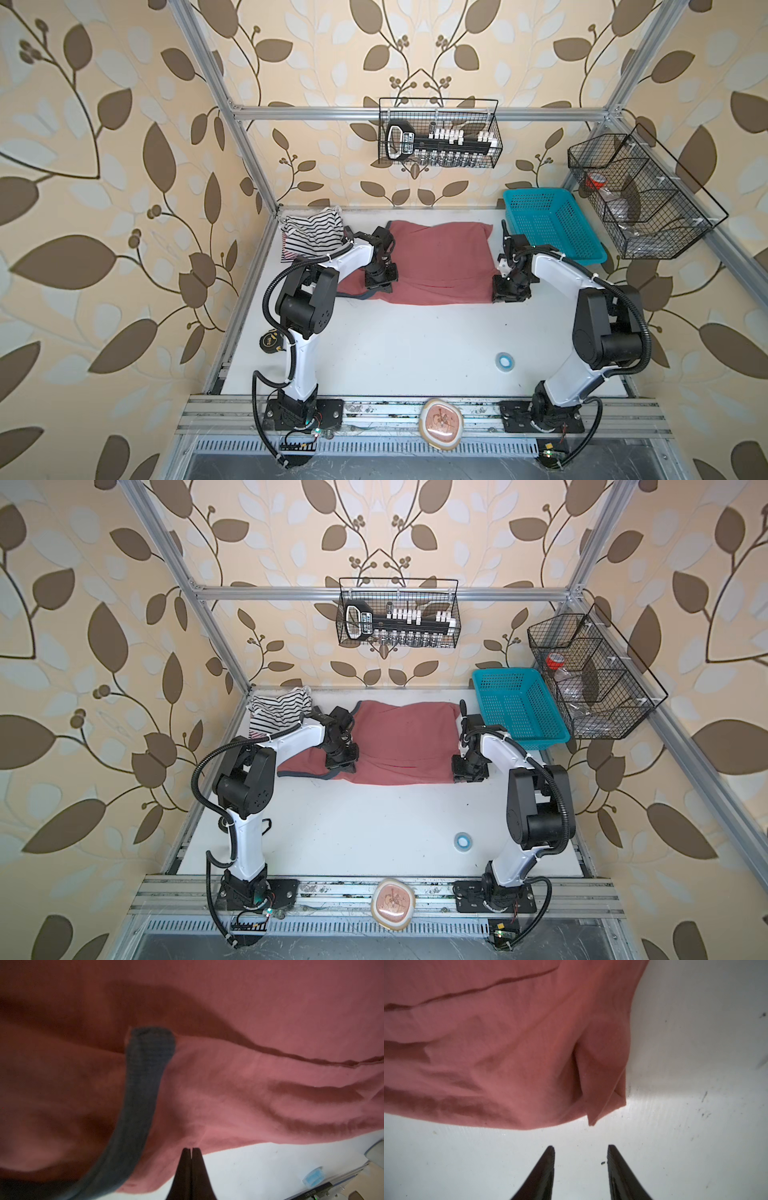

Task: Fold and stack the tank tops

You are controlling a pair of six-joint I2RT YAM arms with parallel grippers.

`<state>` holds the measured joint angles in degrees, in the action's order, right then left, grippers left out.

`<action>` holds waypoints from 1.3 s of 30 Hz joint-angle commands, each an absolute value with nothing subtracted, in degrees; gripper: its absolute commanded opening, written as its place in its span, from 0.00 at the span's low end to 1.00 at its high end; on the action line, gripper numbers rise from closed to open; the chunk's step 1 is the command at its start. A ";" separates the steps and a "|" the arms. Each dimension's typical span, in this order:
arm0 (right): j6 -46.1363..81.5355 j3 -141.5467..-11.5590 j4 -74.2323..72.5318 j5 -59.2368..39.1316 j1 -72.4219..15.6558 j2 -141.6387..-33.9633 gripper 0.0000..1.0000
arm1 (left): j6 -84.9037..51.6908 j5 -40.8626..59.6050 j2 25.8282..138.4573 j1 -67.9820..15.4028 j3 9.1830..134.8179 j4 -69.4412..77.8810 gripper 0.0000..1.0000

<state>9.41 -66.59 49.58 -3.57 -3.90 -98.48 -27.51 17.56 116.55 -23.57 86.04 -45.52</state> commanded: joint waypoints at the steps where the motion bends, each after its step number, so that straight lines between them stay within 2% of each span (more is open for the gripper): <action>1: 9.65 -67.25 48.23 -1.45 -4.04 -101.25 0.41 | -27.97 18.15 117.93 -23.38 87.44 -45.18 0.00; 8: 10.24 -69.03 47.29 1.65 -4.02 -104.28 0.33 | -27.95 17.42 120.73 -23.38 88.85 -45.43 0.00; 23: 10.53 -70.13 46.07 5.25 -2.64 -106.05 0.32 | -27.35 16.35 123.68 -22.41 89.20 -46.24 0.00; 24: 10.57 -70.01 45.82 5.24 -2.63 -106.31 0.30 | -27.33 16.35 123.79 -22.41 89.18 -46.31 0.00; 29: 10.38 -70.20 46.15 5.53 -2.64 -106.62 0.00 | -26.86 15.83 124.07 -22.07 88.87 -46.71 0.00; 39: 6.91 -72.84 53.32 11.56 -2.55 -102.88 0.00 | -24.27 11.96 125.20 -20.13 87.70 -49.48 0.00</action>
<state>9.43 -70.32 49.23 7.40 -2.76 -105.25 -26.20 18.98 121.64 -21.58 89.12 -46.33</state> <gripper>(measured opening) 0.047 0.044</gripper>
